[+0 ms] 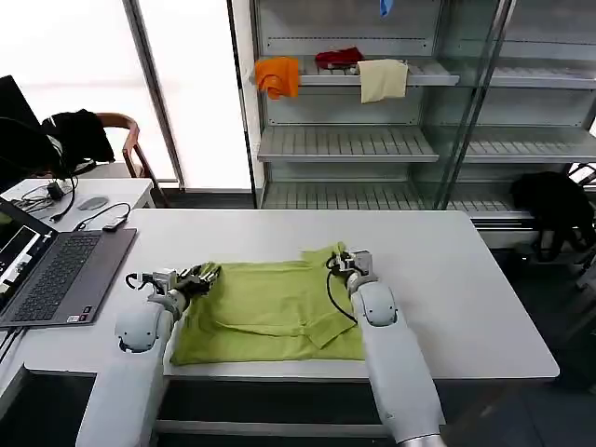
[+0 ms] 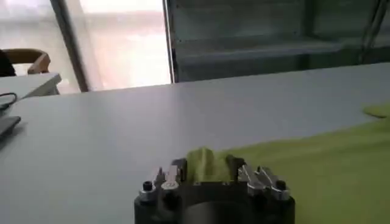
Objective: Fold and organize the clothes.
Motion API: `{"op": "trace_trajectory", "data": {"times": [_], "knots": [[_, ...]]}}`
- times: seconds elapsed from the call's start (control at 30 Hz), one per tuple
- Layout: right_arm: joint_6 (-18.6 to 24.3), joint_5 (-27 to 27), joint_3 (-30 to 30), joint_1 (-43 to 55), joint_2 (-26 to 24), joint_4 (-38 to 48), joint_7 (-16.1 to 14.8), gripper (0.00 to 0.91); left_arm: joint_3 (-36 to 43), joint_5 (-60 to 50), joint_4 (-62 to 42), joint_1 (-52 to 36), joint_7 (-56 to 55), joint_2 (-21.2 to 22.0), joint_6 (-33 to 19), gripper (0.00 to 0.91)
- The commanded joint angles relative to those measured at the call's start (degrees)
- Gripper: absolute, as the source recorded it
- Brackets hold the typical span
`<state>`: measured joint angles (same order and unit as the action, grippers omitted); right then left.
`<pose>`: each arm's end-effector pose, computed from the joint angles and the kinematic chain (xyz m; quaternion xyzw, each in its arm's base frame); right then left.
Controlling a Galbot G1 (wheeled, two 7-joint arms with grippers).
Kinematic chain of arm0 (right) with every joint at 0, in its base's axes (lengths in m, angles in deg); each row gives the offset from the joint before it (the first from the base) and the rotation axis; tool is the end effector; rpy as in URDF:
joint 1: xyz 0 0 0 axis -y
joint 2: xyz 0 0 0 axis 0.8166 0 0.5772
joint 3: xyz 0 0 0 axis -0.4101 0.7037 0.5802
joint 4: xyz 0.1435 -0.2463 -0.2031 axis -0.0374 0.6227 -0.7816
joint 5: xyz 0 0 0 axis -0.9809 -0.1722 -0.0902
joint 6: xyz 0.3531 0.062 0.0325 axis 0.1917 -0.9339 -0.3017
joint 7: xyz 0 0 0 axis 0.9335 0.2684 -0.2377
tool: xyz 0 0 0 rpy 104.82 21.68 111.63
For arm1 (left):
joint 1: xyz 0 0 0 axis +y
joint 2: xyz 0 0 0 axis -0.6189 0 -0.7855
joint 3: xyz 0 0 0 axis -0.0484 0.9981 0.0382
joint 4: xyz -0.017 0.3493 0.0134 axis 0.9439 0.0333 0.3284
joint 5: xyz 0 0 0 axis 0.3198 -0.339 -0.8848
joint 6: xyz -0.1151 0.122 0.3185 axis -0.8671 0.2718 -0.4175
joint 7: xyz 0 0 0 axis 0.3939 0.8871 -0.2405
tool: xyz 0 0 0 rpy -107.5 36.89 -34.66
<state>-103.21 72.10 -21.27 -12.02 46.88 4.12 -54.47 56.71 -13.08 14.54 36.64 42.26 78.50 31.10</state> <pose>0.4926 0.0622 -0.2840 0.0973 -0.9668 0.0370 0.2335 0.4449 0.1082 -0.2805 -0.0851 -0.9682 -0.0338 0.2327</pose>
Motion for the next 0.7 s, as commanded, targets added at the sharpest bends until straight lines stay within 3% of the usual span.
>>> {"op": "trace_trajectory", "data": {"times": [0.03,0.43,0.7], "knots": [[-0.22,-2.73,0.18,-0.48,1.26,-3.10,0.03,0.000,0.14,1.03,0.59,-0.07,-0.06,0.07,-0.03,0.010],[-0.40,-10.97,2.27,-3.91,-0.89,-14.21,3.40,0.000,-0.19,6.59,10.51,3.43,-0.68,-1.31,-0.04,0.010],[-0.45,-11.94,2.29,-10.51,-2.57,-23.34,3.97,0.000,-2.25,8.69,15.89,9.00,0.72,-2.17,-0.10,0.010]]}}
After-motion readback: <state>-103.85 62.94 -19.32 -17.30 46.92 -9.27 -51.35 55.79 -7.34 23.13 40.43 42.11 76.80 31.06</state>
